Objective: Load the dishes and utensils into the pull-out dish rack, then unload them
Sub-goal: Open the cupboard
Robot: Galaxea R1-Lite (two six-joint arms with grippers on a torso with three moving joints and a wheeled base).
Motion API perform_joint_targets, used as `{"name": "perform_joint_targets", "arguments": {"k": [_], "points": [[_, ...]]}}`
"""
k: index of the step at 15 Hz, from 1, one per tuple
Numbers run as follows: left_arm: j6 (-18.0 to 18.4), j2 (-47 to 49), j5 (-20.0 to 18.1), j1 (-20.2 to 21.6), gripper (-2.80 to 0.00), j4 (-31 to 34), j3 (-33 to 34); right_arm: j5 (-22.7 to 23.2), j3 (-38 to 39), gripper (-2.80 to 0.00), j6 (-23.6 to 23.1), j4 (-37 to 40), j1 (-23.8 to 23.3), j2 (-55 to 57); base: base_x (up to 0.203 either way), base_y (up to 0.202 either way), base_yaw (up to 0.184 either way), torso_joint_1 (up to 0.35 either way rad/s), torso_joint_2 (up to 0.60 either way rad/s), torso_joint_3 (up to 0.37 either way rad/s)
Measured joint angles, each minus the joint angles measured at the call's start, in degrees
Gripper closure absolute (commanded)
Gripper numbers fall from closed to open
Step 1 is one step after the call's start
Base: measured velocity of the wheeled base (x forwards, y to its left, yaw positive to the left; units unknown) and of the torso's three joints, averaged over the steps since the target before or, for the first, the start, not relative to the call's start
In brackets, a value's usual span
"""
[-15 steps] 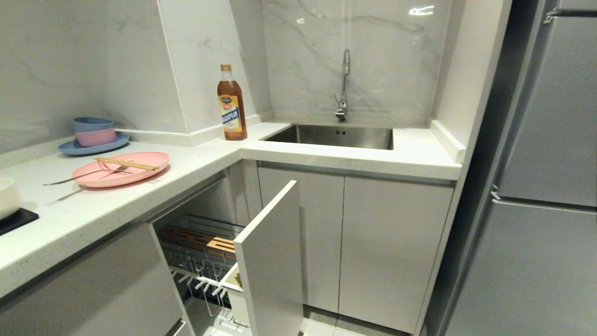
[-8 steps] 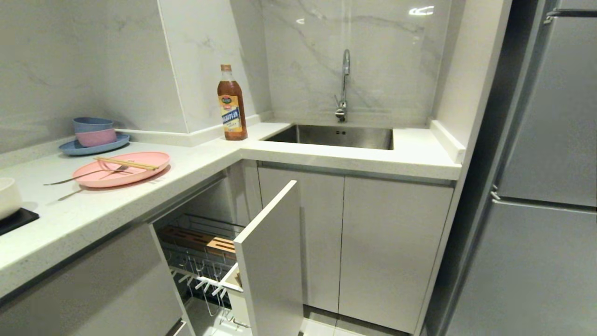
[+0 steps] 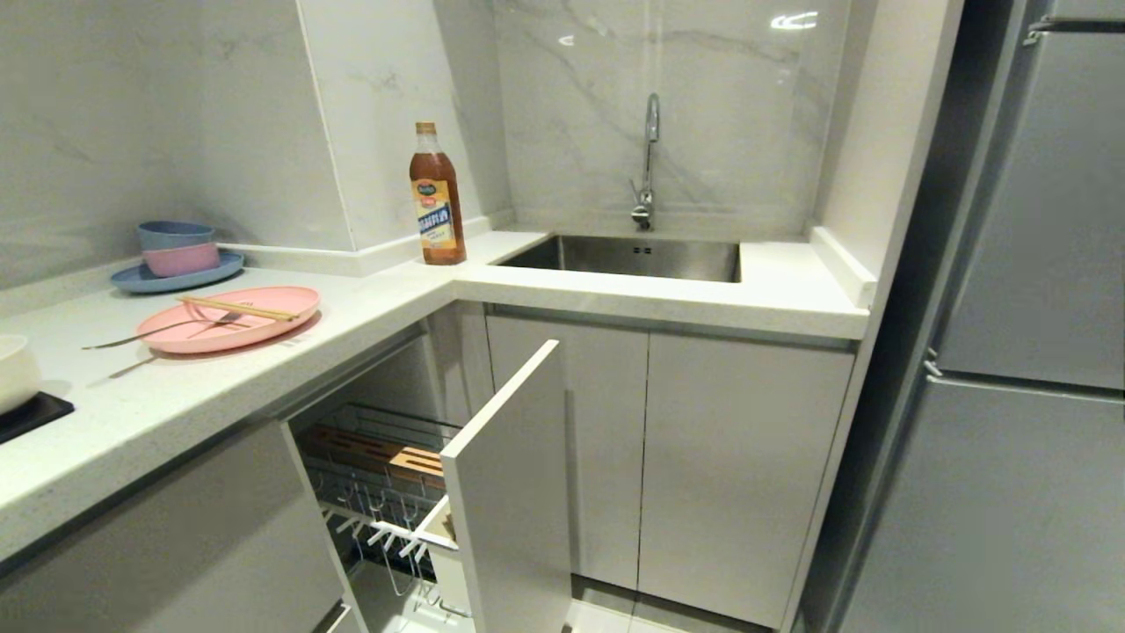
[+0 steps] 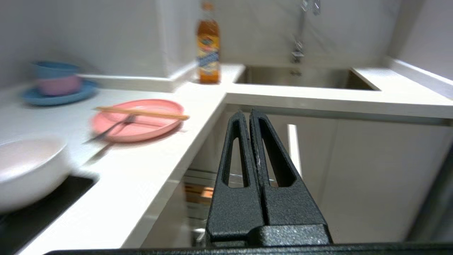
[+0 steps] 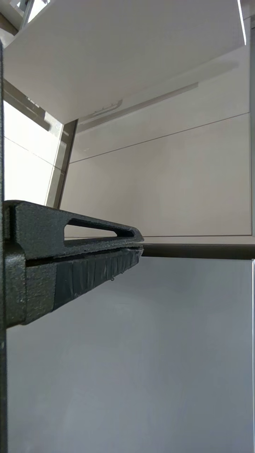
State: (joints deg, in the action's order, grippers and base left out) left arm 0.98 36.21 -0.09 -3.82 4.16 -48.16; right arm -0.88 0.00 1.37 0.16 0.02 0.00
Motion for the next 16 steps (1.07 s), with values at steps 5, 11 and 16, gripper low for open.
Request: {"name": "perform_joint_targets", "arguments": {"k": [5,11,16], "points": [[-0.8,23.1,1.5,-8.3,0.0,3.4,-13.1,0.0,0.0,0.0,0.0,0.0,0.0,0.0,0.0,0.0,0.0,0.0,0.0,0.0],[-7.2,50.0,1.5,-10.1,0.0,19.4,-35.0,0.0,0.0,0.0,0.0,0.0,0.0,0.0,0.0,0.0,0.0,0.0,0.0,0.0],[-9.7,64.5,-2.4,-7.1,0.0,22.6,-41.9,0.0,0.0,0.0,0.0,0.0,0.0,0.0,0.0,0.0,0.0,0.0,0.0,0.0]]}}
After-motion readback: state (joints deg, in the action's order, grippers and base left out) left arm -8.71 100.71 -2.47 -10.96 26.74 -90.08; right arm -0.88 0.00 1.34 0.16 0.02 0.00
